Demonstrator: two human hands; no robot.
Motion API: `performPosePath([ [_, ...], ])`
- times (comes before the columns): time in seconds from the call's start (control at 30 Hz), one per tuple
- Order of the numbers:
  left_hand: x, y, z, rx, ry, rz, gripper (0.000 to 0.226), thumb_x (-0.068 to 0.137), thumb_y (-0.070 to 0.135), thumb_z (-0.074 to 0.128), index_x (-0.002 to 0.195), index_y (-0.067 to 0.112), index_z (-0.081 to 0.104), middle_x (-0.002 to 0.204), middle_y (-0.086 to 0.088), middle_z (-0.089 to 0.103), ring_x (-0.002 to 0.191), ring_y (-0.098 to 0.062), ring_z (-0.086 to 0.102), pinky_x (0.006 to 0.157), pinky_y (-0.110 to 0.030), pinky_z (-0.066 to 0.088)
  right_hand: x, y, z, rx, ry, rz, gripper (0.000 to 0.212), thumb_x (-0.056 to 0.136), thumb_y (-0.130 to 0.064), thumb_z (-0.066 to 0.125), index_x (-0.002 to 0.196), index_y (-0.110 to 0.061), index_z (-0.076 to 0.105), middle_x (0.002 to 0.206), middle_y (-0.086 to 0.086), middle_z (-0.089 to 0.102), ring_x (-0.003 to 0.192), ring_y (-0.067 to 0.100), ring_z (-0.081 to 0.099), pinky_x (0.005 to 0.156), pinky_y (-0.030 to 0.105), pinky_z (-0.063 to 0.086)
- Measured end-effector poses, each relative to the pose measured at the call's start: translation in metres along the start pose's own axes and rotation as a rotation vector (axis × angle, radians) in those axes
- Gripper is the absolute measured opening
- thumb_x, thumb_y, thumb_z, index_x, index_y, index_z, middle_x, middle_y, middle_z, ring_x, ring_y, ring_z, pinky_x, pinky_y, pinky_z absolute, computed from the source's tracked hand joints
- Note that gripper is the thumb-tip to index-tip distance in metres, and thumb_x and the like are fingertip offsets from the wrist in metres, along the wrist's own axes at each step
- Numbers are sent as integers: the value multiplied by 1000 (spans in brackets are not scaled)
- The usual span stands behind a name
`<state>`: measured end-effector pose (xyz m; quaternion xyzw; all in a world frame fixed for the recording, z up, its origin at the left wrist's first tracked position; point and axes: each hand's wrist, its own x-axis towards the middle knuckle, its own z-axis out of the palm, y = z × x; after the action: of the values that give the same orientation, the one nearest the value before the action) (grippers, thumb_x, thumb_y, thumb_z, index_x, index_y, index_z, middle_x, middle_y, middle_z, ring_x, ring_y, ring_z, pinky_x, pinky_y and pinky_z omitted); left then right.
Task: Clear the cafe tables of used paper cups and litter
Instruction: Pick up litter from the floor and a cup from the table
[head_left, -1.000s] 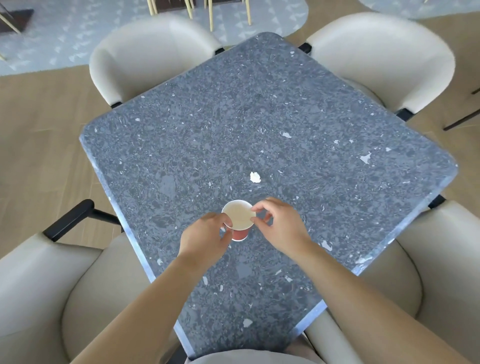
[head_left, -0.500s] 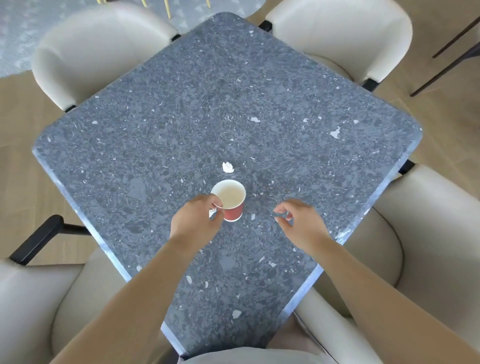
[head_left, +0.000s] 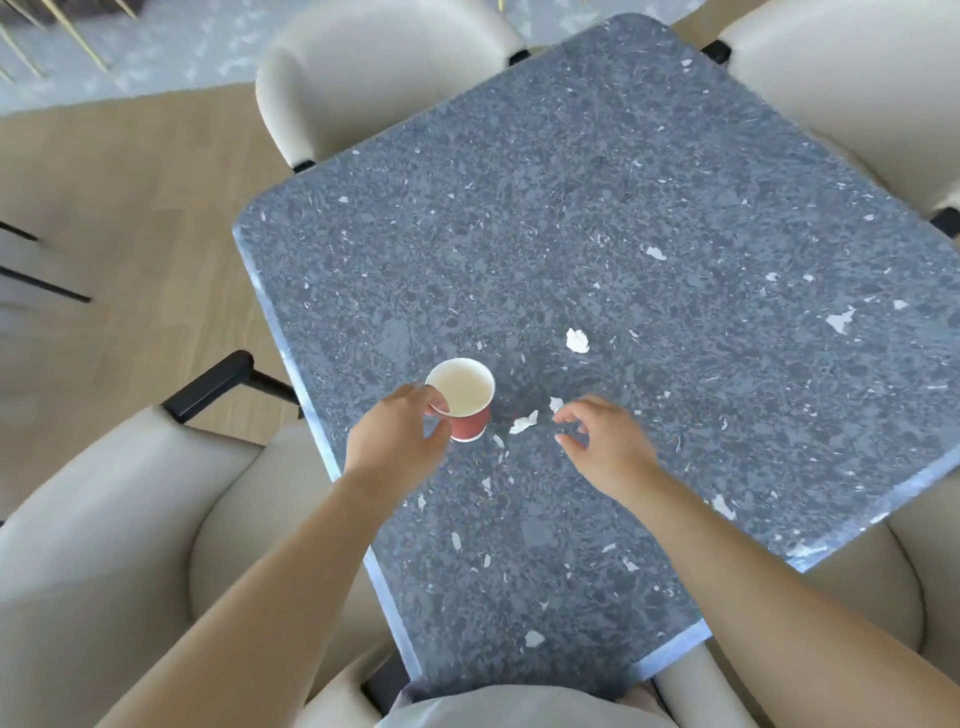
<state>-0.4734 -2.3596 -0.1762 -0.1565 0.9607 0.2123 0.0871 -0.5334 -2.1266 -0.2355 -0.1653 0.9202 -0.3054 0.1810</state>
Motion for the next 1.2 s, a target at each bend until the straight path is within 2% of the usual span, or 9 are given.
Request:
performPosePath([
  [0.13, 0, -9, 3, -24, -40, -49, 17, 84, 30, 55, 101, 30, 59, 101, 8, 60, 89, -17, 59, 72, -37, 53, 23, -9, 12, -81, -41, -41, 16, 86, -22, 59, 102, -23, 60, 109, -5, 54, 95, 17, 53, 72, 30, 45],
  [0.27, 4, -10, 10, -44, -55, -43, 16, 86, 31, 54, 101, 31, 59, 103, 9, 59, 92, -13, 59, 70, -33, 52, 35, -12, 24, -228, -95, -21, 34, 81, -33, 63, 114, -27, 55, 122, -6, 44, 117, 18, 38, 89, 37, 40],
  [0.33, 8, -10, 12, -42, -49, -29, 15, 86, 33, 55, 100, 32, 59, 103, 10, 59, 90, -13, 59, 68, -32, 51, 37, -12, 29, -238, -137, 14, 40, 79, -36, 65, 117, -28, 53, 125, -5, 39, 120, 19, 32, 89, 39, 40],
  [0.47, 18, -11, 14, -31, -71, -14, 13, 85, 33, 54, 98, 34, 59, 102, 11, 59, 88, -14, 61, 67, -33, 52, 41, -9, 37, -208, -135, -11, 24, 86, -22, 59, 110, -21, 59, 116, 1, 42, 111, 19, 37, 77, 30, 45],
  [0.63, 32, -9, 18, -44, -90, 20, 11, 85, 32, 56, 95, 34, 59, 101, 10, 60, 88, -15, 61, 66, -35, 54, 51, -4, 35, -92, -102, 23, 14, 90, -12, 52, 94, -11, 65, 104, 4, 50, 91, 19, 52, 67, 22, 37],
  [0.73, 37, -5, 24, -47, -109, 33, 11, 85, 32, 55, 95, 34, 59, 101, 11, 59, 87, -13, 59, 64, -31, 51, 66, 0, 14, -47, 17, 25, 15, 88, -6, 53, 93, -8, 67, 100, 7, 54, 85, 22, 57, 69, 21, 40],
  [0.87, 44, 2, 28, -45, -112, 56, 10, 86, 33, 55, 96, 34, 58, 99, 12, 59, 89, -13, 59, 60, -27, 43, 90, 6, -15, -93, 155, 13, 11, 86, -6, 55, 90, -8, 65, 106, 6, 49, 83, 18, 50, 66, 25, 38],
  [1.07, 48, 7, 26, -45, -111, 66, 12, 87, 33, 53, 98, 34, 58, 104, 13, 59, 89, -10, 58, 61, -26, 46, 106, 22, -19, -191, 86, 11, 11, 86, -6, 56, 92, -6, 66, 116, 5, 50, 103, 23, 50, 73, 27, 44],
  [1.2, 47, 7, 23, -27, -127, 78, 16, 88, 32, 52, 102, 32, 60, 107, 10, 59, 90, -11, 59, 65, -31, 52, 98, 29, -11, -179, -12, 27, 10, 88, -10, 55, 90, -9, 65, 111, 1, 51, 90, 16, 53, 71, 26, 48],
])
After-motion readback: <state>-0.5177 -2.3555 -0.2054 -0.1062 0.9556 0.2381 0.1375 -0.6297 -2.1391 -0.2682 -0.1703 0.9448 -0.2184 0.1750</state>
